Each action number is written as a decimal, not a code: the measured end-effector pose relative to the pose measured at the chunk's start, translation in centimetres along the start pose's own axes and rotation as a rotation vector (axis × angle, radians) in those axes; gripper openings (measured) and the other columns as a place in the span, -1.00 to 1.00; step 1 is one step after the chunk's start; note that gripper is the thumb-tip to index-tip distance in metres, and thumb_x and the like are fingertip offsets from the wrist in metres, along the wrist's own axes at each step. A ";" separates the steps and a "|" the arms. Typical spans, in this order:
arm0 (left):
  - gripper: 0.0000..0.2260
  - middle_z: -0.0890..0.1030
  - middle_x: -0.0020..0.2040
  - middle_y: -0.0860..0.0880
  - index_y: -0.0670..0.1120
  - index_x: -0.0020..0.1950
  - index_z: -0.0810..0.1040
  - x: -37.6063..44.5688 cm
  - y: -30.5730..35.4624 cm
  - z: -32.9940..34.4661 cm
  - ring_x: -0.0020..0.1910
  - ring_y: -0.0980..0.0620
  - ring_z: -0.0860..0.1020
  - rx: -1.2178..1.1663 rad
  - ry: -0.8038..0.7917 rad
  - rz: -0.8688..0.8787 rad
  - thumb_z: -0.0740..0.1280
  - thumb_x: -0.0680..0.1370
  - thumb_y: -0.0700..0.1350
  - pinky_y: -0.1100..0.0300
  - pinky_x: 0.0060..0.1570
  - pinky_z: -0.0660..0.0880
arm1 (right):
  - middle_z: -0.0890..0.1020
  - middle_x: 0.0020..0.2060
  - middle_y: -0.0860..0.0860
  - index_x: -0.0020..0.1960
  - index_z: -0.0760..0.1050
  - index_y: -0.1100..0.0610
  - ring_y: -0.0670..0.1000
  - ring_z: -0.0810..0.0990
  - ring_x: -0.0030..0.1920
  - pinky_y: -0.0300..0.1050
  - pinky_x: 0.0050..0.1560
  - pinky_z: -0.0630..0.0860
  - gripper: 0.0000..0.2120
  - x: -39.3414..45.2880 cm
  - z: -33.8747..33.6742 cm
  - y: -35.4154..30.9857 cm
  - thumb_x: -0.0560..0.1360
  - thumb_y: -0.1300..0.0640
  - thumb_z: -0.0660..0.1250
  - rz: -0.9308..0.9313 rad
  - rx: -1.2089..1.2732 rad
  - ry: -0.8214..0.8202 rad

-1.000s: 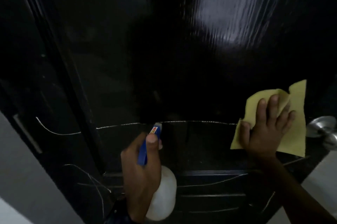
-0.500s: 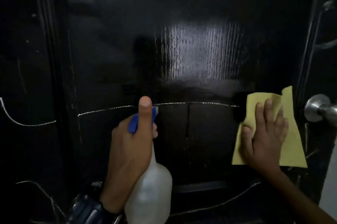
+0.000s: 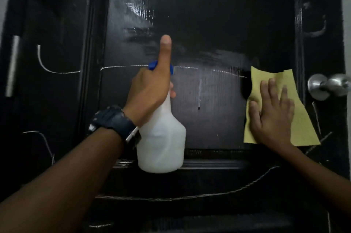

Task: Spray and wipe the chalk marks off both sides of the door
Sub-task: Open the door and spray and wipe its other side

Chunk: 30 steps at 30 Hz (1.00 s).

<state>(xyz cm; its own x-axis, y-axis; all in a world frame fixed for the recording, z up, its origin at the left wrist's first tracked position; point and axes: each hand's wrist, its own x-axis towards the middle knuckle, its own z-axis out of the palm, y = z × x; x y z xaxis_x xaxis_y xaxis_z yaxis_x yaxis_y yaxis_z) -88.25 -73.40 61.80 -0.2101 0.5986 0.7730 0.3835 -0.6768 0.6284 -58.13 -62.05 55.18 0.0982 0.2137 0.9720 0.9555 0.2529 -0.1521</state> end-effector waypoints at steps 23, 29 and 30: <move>-0.03 0.66 -0.36 -0.07 -0.23 -0.05 0.67 1.7 3.6 3.7 -0.33 -0.01 0.68 0.123 0.057 0.045 -0.13 0.45 0.59 -0.01 0.05 0.61 | -0.21 0.63 -0.08 0.64 -0.19 -0.12 0.19 -0.29 0.60 0.38 0.53 -0.13 -0.23 -1.2 -0.4 -1.5 0.56 -0.42 -0.07 0.035 -0.003 -0.077; -0.06 0.65 -0.33 -0.09 -0.25 0.01 0.66 0.2 4.1 2.2 -0.20 -0.13 0.71 0.132 0.080 0.005 -0.12 0.50 0.54 -0.02 0.05 0.60 | -0.24 0.62 -0.14 0.58 -0.33 -0.27 0.26 -0.27 0.59 0.40 0.52 -0.15 -0.12 7.9 -3.4 0.8 0.41 -0.62 -0.12 -0.071 -0.028 -0.206; -0.06 0.65 -0.31 -0.10 -0.27 0.05 0.65 0.1 4.0 2.2 -0.20 -0.13 0.71 0.138 0.064 0.007 -0.12 0.50 0.52 -0.02 0.04 0.59 | -0.26 0.61 -0.13 0.57 -0.35 -0.26 0.26 -0.32 0.58 0.40 0.52 -0.20 -0.12 9.3 -3.4 0.8 0.42 -0.62 -0.12 -0.065 -0.025 -0.189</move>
<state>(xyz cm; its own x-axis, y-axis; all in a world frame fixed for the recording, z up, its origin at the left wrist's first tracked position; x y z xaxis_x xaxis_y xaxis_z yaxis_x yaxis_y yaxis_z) -84.72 -75.08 64.19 -0.2623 0.5621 0.7844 0.5044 -0.6131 0.6080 -55.51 -63.06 64.68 -0.0161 0.3716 0.9283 0.9650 0.2489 -0.0829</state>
